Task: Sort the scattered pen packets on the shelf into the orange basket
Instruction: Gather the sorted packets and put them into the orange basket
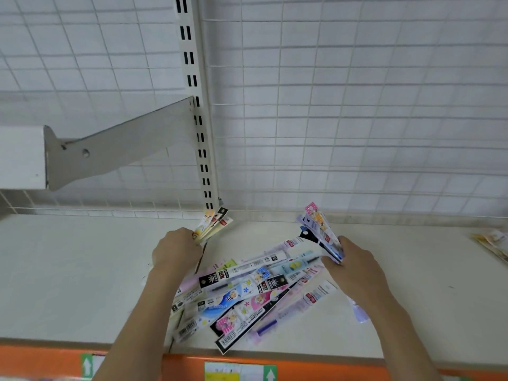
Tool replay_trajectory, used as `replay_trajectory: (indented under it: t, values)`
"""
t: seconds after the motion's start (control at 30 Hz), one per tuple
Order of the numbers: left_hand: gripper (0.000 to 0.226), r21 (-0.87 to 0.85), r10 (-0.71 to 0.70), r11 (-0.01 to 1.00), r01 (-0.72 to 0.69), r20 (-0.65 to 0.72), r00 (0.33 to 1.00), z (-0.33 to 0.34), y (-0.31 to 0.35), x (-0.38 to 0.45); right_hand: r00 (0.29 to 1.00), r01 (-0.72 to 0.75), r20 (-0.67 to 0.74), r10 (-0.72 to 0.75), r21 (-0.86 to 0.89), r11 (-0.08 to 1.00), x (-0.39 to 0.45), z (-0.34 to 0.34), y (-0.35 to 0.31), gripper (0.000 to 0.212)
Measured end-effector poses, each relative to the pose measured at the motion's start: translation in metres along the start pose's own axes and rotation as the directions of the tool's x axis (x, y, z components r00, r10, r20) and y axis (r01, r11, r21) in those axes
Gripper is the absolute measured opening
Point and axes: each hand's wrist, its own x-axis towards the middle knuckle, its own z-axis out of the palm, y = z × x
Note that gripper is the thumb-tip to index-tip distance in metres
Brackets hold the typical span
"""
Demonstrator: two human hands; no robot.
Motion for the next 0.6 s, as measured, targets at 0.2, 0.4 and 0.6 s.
replay_trajectory:
  t: [0.2, 0.4, 0.6]
  values:
    - [0.024, -0.108, 0.002, 0.994, -0.005, -0.030, 1.000, -0.022, -0.001, -0.008, 0.997, 0.071, 0.031, -0.072, 0.036, 0.997, 0.006, 0.004, -0.016, 0.011]
    - [0.022, -0.169, -0.033, 0.986, 0.015, -0.102, 0.994, -0.031, -0.010, -0.025, 0.945, 0.214, 0.252, -0.208, 0.002, 0.977, -0.001, 0.017, -0.050, 0.024]
    - [0.045, -0.308, -0.092, 0.950, 0.040, -0.156, 0.983, -0.025, -0.025, -0.043, 0.854, 0.358, 0.422, -0.304, -0.054, 0.932, -0.014, 0.040, -0.082, 0.034]
